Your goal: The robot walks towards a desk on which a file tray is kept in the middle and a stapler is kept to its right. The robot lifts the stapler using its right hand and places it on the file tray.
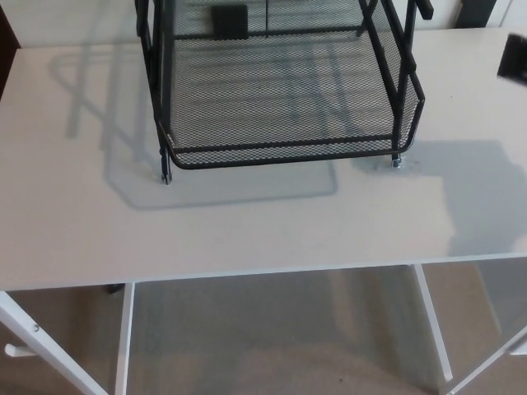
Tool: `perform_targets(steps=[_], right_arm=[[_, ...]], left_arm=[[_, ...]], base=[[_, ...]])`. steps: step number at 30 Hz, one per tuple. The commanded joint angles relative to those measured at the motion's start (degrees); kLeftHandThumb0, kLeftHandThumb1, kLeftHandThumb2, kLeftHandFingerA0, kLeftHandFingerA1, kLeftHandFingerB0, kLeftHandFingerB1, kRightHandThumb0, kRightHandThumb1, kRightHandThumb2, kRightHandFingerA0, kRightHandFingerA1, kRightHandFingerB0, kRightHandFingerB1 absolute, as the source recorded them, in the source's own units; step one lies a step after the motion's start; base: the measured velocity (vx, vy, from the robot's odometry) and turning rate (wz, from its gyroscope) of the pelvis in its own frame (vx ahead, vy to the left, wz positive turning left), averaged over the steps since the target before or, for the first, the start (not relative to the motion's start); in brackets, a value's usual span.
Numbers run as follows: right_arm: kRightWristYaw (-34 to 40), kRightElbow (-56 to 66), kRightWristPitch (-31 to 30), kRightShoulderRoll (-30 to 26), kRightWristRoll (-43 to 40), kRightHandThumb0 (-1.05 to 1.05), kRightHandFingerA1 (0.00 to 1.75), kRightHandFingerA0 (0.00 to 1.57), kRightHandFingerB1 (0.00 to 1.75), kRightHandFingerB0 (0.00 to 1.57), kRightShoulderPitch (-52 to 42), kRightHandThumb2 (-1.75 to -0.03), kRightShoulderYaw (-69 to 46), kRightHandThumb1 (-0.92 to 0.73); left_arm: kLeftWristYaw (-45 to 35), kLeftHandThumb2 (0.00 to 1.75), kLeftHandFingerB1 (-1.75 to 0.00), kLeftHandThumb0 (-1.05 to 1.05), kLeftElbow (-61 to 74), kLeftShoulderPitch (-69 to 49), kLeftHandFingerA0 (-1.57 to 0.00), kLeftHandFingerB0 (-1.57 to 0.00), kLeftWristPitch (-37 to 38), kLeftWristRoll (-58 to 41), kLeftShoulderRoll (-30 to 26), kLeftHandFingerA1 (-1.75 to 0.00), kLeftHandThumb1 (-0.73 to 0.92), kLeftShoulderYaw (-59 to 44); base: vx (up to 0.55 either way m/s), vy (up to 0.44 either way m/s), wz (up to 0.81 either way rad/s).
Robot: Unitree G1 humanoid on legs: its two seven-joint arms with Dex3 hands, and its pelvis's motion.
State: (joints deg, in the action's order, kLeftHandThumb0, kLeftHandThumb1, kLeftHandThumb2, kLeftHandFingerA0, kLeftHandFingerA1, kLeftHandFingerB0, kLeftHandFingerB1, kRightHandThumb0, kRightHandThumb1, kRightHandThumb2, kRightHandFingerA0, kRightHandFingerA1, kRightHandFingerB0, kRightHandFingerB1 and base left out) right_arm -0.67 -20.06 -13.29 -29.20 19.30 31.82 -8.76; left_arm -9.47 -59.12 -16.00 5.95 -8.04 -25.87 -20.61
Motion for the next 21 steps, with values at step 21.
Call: perform_targets(steps=[21], right_arm=[[-5.10, -1.43, -10.31, 4.66, 4.98, -0.17, 1.64, 0.85, 1.42, 0.80, 31.64, -1.20, 17.48, -0.46]], left_arm=[[1.13, 0.63, -0.46, -0.58, -1.75, -0.81, -0.75, -0.53, 3.49, 2.00, -0.67, -0.56, 0.75, 2.31]], base=[[0.00, 0.000, 0.00]])
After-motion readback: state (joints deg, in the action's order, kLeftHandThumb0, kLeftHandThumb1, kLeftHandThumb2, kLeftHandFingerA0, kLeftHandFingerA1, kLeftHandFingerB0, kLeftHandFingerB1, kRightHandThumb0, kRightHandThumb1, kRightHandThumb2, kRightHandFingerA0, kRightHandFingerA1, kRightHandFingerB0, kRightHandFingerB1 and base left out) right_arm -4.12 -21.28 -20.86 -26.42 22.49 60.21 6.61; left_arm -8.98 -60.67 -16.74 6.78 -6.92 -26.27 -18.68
